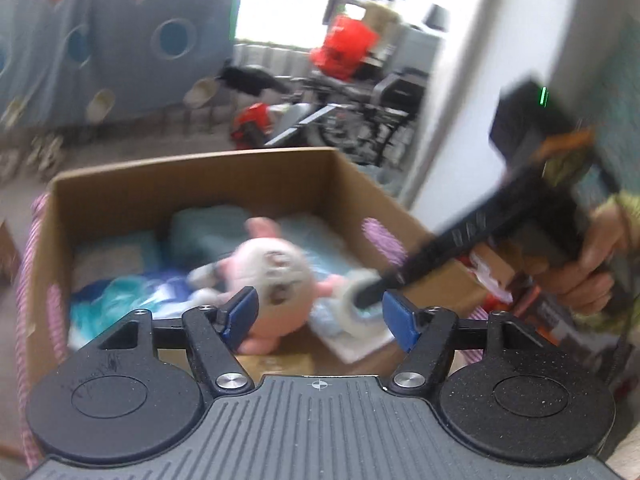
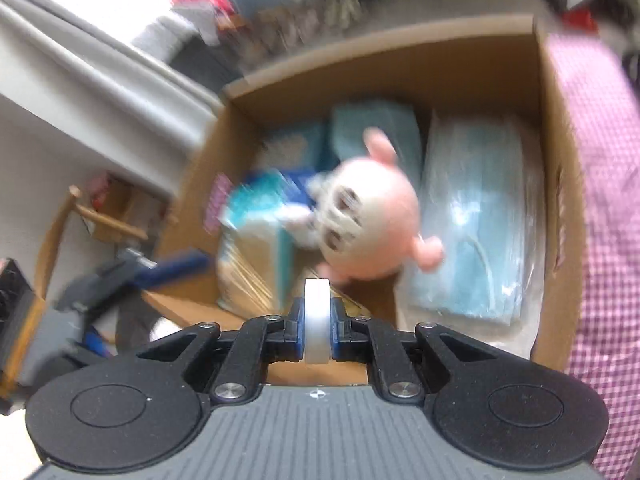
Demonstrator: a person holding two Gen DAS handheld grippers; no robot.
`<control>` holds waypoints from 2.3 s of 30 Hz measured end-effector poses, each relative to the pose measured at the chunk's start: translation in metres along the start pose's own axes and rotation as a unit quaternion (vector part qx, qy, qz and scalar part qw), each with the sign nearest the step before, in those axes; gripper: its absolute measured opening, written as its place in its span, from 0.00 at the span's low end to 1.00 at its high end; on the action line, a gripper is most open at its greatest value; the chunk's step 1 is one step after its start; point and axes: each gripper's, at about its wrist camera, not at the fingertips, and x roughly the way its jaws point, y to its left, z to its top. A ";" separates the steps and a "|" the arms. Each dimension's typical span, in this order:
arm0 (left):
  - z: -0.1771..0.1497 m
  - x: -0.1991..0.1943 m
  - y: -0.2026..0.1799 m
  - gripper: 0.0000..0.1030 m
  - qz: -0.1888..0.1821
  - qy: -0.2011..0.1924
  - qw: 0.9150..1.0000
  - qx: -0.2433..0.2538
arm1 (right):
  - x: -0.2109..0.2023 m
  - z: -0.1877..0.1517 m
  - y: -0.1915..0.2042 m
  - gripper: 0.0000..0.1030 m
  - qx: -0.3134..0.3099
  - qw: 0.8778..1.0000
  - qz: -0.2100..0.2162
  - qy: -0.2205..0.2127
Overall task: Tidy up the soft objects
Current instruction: 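Carry the tape roll with the right gripper into the box and open it, then withdraw the right gripper from the box toward the second tape roll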
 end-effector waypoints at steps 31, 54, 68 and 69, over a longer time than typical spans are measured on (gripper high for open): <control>-0.011 -0.022 0.076 0.79 0.024 -0.035 0.993 -0.112 | 0.078 0.016 -0.020 0.54 0.012 0.984 -0.074 0.159; -0.016 -0.029 -0.038 0.95 -0.056 0.002 0.998 0.023 | -0.112 -0.187 -0.052 0.72 0.129 0.965 0.023 -0.229; -0.065 0.087 -0.151 0.59 -0.067 0.116 0.970 0.201 | -0.073 -0.227 -0.128 0.52 0.208 0.946 -0.029 -0.249; -0.068 0.096 -0.153 0.58 -0.056 0.121 0.968 0.211 | -0.070 -0.223 -0.130 0.51 0.202 0.947 -0.042 -0.245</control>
